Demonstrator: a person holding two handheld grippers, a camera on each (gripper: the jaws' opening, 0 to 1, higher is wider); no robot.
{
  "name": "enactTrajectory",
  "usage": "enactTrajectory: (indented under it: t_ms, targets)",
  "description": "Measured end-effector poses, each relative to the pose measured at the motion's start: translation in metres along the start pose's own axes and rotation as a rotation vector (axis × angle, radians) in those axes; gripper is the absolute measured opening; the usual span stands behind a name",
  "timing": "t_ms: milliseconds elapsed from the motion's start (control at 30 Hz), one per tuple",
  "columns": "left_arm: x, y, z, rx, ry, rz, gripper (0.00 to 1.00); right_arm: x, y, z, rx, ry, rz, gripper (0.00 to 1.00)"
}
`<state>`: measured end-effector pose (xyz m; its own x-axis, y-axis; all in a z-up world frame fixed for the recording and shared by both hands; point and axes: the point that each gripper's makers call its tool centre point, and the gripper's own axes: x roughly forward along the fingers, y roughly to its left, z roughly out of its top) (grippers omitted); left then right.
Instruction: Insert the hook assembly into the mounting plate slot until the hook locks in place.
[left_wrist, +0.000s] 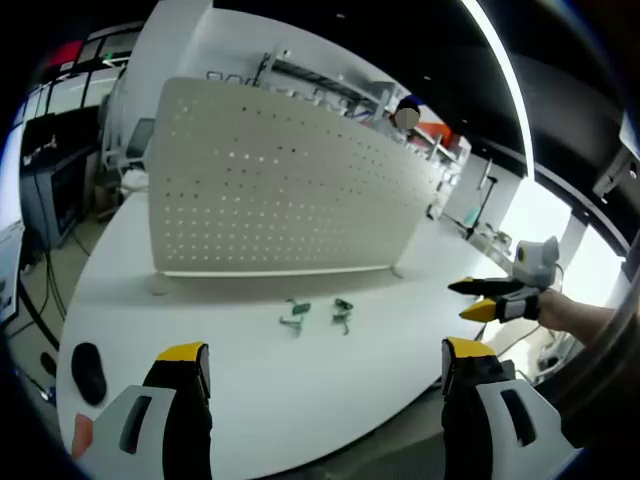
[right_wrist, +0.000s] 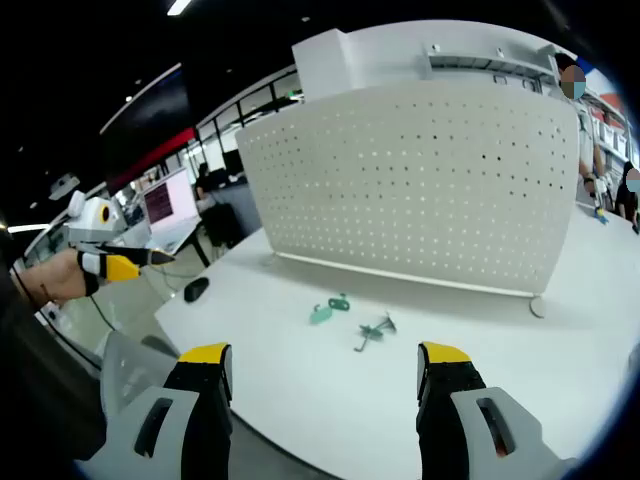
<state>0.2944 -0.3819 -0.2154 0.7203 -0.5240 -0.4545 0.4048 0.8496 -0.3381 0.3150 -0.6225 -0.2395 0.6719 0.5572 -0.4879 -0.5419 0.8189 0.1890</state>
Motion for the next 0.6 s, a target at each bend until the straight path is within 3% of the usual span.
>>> enactTrajectory:
  t_ms: [600]
  targets:
    - [0.0002,-0.0004,-0.0018,0.008,0.012,-0.001,0.98,-0.0008,0.0001,-0.0022,-0.002,0.005,0.004,0.76]
